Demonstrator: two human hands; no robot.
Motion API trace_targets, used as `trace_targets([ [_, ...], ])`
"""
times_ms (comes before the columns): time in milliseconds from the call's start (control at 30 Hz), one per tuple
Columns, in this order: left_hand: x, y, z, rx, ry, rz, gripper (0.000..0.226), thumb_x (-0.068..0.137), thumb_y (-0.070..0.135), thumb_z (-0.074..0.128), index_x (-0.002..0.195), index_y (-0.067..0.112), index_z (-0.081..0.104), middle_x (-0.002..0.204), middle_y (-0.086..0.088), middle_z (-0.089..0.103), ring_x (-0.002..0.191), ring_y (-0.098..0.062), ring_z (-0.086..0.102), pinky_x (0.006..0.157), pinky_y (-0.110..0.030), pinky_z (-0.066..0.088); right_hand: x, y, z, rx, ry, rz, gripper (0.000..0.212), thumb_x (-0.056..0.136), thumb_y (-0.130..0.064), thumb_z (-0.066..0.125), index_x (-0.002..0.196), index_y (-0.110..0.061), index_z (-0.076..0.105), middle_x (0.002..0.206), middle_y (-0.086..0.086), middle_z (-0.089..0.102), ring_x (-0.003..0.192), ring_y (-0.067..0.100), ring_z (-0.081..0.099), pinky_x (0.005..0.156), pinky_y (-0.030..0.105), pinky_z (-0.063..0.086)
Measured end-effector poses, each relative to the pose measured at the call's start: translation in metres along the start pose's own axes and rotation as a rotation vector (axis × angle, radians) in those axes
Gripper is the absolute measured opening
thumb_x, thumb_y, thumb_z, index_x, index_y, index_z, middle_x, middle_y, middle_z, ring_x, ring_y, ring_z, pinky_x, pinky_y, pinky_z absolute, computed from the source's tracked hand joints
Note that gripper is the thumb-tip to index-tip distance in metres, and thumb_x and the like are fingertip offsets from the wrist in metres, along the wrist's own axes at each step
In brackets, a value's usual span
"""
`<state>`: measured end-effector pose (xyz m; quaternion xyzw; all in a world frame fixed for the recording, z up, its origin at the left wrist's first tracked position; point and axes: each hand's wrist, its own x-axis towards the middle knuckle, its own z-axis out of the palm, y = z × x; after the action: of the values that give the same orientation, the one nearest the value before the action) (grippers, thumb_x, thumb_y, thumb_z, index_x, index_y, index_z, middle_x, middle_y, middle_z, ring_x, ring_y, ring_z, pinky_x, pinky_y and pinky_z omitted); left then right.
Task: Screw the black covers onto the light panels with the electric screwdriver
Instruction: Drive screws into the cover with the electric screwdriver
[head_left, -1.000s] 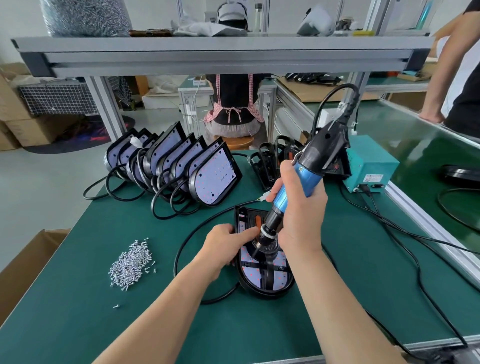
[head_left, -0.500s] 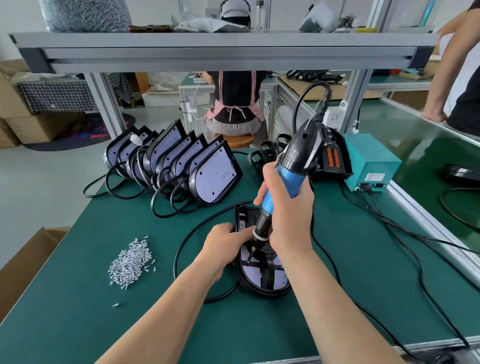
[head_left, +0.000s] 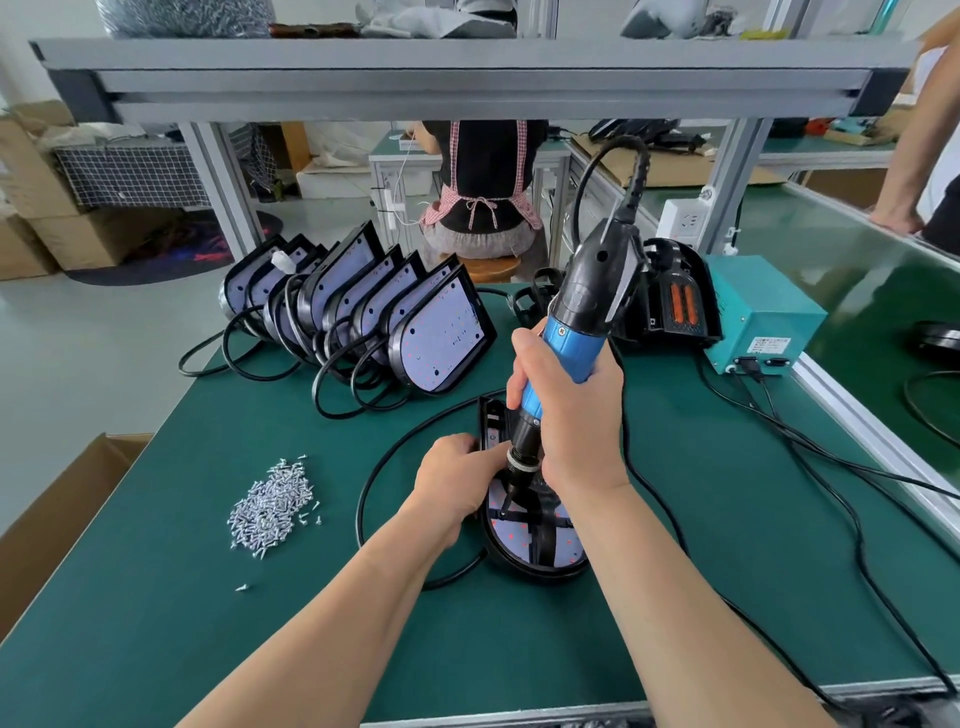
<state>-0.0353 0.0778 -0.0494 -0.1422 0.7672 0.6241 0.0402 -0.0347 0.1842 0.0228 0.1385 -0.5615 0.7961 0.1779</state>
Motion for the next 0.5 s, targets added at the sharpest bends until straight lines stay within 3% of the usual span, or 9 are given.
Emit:
trace_targets([
  [167,-0.001,0.001,-0.001,0.024,-0.018,0.0,0.038,0.061,0.033,0.065,0.063,0.016,0.031,0.06,-0.002,0.041,0.066,-0.021,0.034,0.062,-0.033,0.026,0.001,-0.002,-0.003,0.033,-0.148,0.042,0.006,0.085,-0.022,0.067,0.085,-0.027,0.063,0.057,0.001,0.051,0.052,0.019,0.047,0.062,0.028,0.046],
  [267,-0.002,0.004,-0.003,0.022,-0.05,-0.006,0.04,0.059,0.039,0.067,0.072,0.012,0.038,0.071,-0.009,0.045,0.07,-0.02,0.037,0.065,-0.035,0.029,0.0,-0.005,-0.007,0.071,-0.162,0.07,0.011,0.085,-0.024,0.068,0.095,-0.03,0.069,0.058,0.002,0.052,0.054,0.018,0.049,0.063,0.028,0.046],
  [400,0.0,0.002,-0.004,0.026,-0.08,0.006,0.041,0.074,0.034,0.074,0.072,0.015,0.038,0.071,-0.007,0.041,0.068,-0.019,0.034,0.06,-0.03,0.026,0.002,-0.011,-0.008,0.136,-0.158,0.089,0.012,0.082,-0.028,0.071,0.094,-0.029,0.072,0.059,0.003,0.053,0.052,0.019,0.05,0.061,0.028,0.047],
  [500,0.001,0.0,-0.005,0.024,-0.08,0.005,0.039,0.078,0.032,0.076,0.066,0.015,0.042,0.056,0.003,0.047,0.047,-0.012,0.039,0.044,-0.019,0.027,0.003,-0.014,-0.01,0.152,-0.165,0.085,0.009,0.081,-0.027,0.071,0.09,-0.025,0.071,0.057,0.005,0.053,0.051,0.019,0.049,0.058,0.026,0.046],
])
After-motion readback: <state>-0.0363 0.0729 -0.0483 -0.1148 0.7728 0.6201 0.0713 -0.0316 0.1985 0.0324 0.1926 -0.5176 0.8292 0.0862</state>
